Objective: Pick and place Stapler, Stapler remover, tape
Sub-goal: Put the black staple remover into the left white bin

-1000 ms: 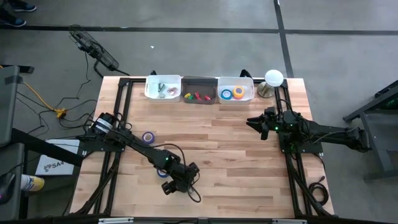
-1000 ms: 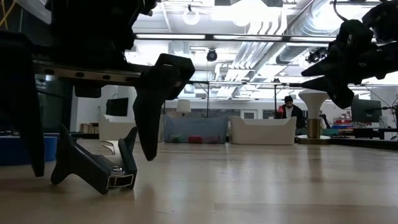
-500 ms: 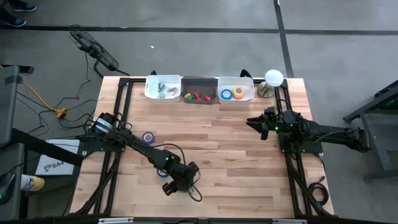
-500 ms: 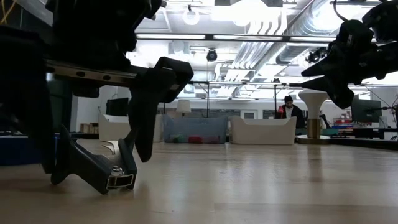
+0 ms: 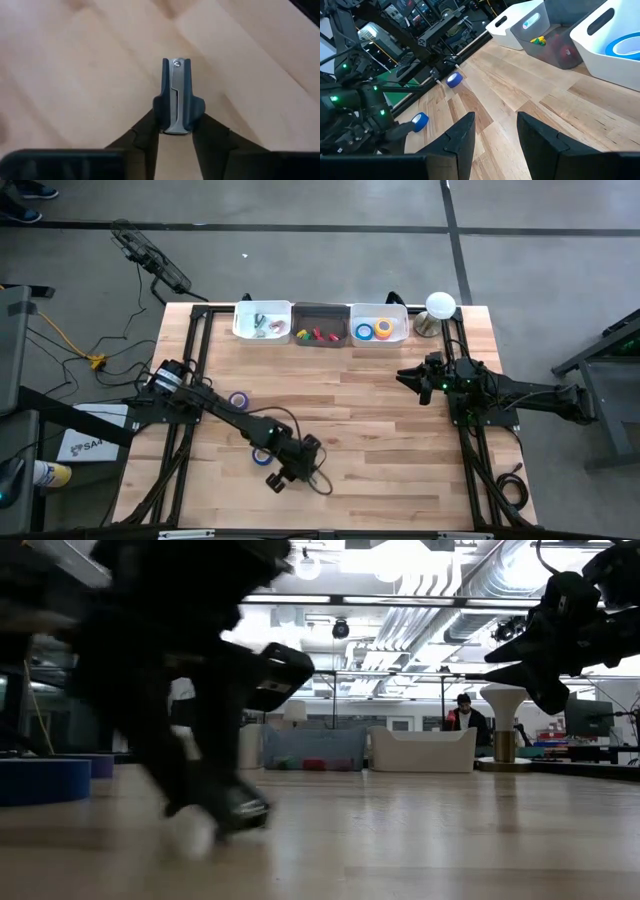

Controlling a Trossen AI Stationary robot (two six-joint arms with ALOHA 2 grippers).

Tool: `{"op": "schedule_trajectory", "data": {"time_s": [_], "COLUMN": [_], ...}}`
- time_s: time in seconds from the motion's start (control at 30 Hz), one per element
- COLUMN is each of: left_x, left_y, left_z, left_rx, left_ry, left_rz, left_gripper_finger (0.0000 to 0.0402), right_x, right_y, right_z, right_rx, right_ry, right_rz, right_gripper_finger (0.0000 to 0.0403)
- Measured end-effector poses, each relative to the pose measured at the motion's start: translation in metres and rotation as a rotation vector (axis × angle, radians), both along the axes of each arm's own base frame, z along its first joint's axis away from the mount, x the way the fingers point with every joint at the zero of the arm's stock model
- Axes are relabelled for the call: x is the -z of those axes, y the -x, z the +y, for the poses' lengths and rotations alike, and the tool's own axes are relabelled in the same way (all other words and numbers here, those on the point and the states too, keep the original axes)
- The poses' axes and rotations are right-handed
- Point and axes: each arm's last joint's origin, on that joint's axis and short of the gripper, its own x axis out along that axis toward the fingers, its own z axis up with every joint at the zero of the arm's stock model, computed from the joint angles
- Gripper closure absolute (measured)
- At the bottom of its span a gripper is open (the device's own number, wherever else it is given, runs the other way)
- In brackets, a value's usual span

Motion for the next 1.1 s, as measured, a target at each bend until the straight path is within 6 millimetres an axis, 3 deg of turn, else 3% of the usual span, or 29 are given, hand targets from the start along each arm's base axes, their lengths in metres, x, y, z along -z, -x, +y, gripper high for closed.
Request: {"op": "schedule_trajectory", "data": {"time_s": [0.07,0.23,0.37,0.5,0.67,0.9,1.1], "left_x": [-0.004,-0.010,-0.010,-0.022,-0.047,-0.080,-0.096], "left_y": [-0.006,-0.018,-0.024,-0.024,-0.012,0.014,0.042], "left_z": [0.005,0.025,0.048,0.077,0.120,0.179,0.227], "left_rx": [-0.074,-0.233,-0.421,-0.550,-0.687,-0.855,-1.023], "left_ry": [0.034,0.100,0.129,0.100,0.049,-0.021,-0.094], "left_rz": [0.009,0.035,0.078,0.076,0.086,0.105,0.142], "left_gripper_finger": [0.0320,0.0320,0.0311,0.0304,0.0318,0.0309,0.0310], "right_x": [0.000,0.000,0.000,0.000,0.000,0.001,0.001], "right_y": [0.000,0.000,0.000,0.000,0.000,0.000,0.000], "right_z": [0.000,0.000,0.000,0.000,0.000,0.000,0.000], "right_rx": [0.000,0.000,0.000,0.000,0.000,0.000,0.000], "right_ry": [0.000,0.000,0.000,0.000,-0.001,-0.003,-0.003], "right_rz": [0.000,0.000,0.000,0.000,0.002,0.012,0.013], "right_gripper_finger": [0.0265,0.0265,0.0265,0.0265,0.0265,0.0265,0.0265]}}
